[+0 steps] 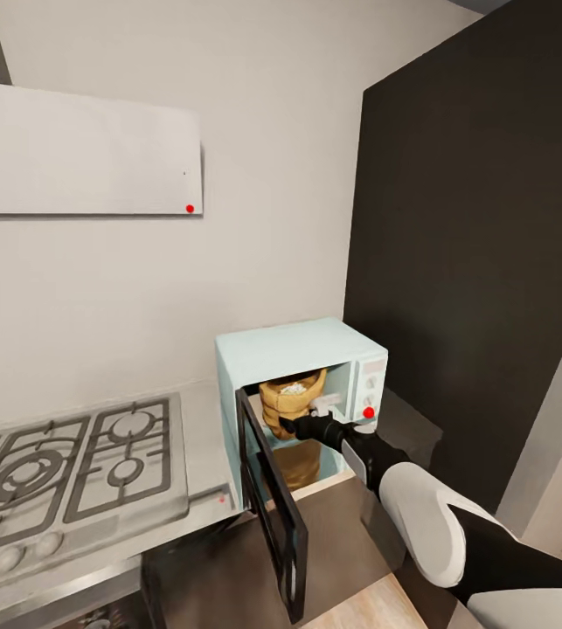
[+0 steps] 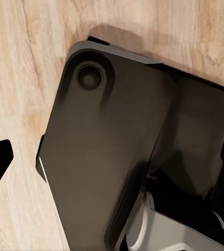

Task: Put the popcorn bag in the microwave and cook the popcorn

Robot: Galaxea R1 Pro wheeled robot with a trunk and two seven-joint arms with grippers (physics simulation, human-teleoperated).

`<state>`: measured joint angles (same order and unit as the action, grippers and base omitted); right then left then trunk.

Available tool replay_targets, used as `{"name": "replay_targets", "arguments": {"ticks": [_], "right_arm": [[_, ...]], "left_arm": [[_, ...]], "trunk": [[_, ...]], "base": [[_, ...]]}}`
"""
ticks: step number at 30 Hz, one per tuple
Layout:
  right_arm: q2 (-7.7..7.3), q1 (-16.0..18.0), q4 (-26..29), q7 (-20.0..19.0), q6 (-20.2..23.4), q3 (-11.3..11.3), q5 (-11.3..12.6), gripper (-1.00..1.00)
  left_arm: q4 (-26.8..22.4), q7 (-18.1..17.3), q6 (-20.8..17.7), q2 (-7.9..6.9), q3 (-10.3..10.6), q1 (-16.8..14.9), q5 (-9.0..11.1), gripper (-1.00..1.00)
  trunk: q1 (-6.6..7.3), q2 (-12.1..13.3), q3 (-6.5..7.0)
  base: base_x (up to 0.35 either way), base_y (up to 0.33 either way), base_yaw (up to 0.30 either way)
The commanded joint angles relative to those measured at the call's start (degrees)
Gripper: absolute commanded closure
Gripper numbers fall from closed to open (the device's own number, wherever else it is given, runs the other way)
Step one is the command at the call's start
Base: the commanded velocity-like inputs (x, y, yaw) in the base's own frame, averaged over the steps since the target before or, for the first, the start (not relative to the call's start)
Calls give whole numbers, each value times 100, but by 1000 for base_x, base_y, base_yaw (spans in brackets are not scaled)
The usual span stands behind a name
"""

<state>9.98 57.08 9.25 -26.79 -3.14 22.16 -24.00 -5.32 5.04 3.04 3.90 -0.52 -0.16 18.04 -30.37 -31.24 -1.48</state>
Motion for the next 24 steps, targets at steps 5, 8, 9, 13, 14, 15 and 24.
{"name": "replay_targets", "arguments": {"ticks": [5, 8, 9, 13, 14, 15, 24], "right_arm": [[2, 5, -2, 23, -31, 43, -63, -100], [2, 5, -2, 50, -76, 43, -66, -100], [2, 5, -2, 55, -83, 43, -67, -100], [2, 5, -2, 59, -89, 43, -70, -100], [2, 5, -2, 59, -90, 43, -74, -100], [2, 5, -2, 59, -90, 43, -76, -100], [2, 5, -2, 46, -90, 43, -76, -100]], "left_arm": [[-8, 17, 13, -2, -19, -2, 28, -100], [-14, 15, 13, -3, -23, -2, 32, -100], [-13, 15, 13, -7, -25, -2, 32, -100], [-13, 15, 13, -12, -21, -2, 25, -100], [-13, 15, 13, -12, -21, -2, 25, -100], [-13, 15, 13, -12, -22, -2, 24, -100], [-13, 15, 13, -12, -26, -2, 33, -100]], "trunk": [[-3, -10, -11], [-3, -10, -11], [-3, -10, -11], [-3, -10, -11], [-3, -10, -11], [-3, -10, -11], [-3, -10, -11]], "base": [[3, 0, 0], [0, 0, 0], [45, 0, 0], [164, 0, 0], [180, 0, 0], [170, 0, 0], [76, 0, 0]]}}
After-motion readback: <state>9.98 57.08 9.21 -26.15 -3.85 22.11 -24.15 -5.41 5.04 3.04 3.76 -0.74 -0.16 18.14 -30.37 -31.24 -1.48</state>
